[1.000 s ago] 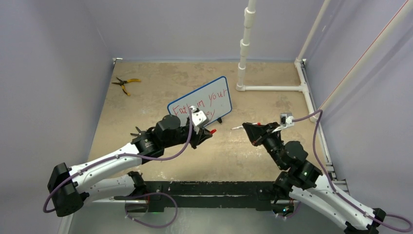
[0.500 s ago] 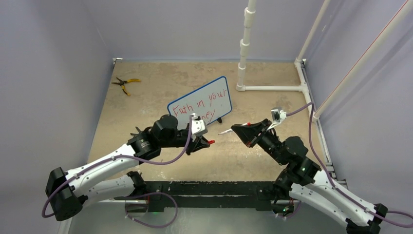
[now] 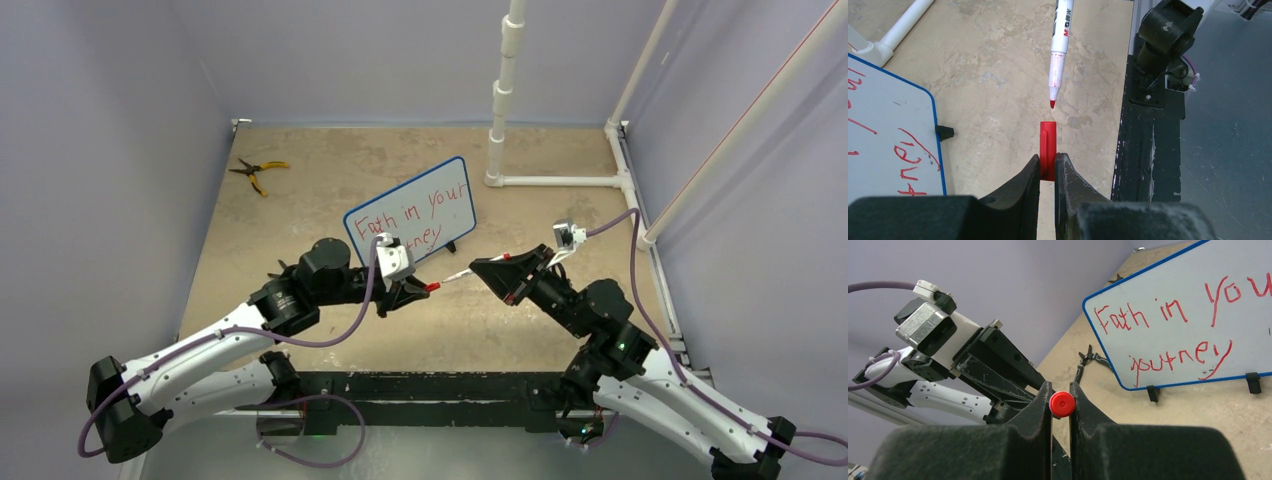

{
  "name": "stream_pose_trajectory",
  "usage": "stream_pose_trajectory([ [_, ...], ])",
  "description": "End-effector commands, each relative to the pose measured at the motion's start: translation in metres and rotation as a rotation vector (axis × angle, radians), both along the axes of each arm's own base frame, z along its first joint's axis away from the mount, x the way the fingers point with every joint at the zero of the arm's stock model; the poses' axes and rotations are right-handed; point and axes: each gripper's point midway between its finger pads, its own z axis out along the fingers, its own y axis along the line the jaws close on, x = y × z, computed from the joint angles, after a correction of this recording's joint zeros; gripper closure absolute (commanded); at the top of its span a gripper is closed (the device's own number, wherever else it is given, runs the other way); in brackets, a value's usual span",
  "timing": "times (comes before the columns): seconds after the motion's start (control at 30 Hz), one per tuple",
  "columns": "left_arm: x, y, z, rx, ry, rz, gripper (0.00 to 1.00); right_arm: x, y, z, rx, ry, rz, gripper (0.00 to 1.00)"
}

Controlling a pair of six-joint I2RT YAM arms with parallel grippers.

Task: Write a sentence on the whiteboard
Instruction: Close the whiteboard marker at the center of the board.

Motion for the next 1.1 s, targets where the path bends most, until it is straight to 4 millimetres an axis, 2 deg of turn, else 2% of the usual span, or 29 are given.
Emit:
stream_pose_trajectory([
  [0.0,-0.0015,-0.0023,0.0041,-0.025,-0.007,-0.019,1.0,-0.0054,0.0004,0.023,0.055,-0.041,0.026,1.0],
  [0.47,-0.0035,-0.0031,0.0079,-0.046,-0.012,-0.028,1.0,0.0001,0.0049,0.0142,0.02,-0.02,0.021,1.0],
  [1.07,-0.0008,-0.0015,0.01,-0.052,-0.023,-0.009,1.0,-0.001,0.0022,0.016,0.021,-0.024,0.017,1.0],
])
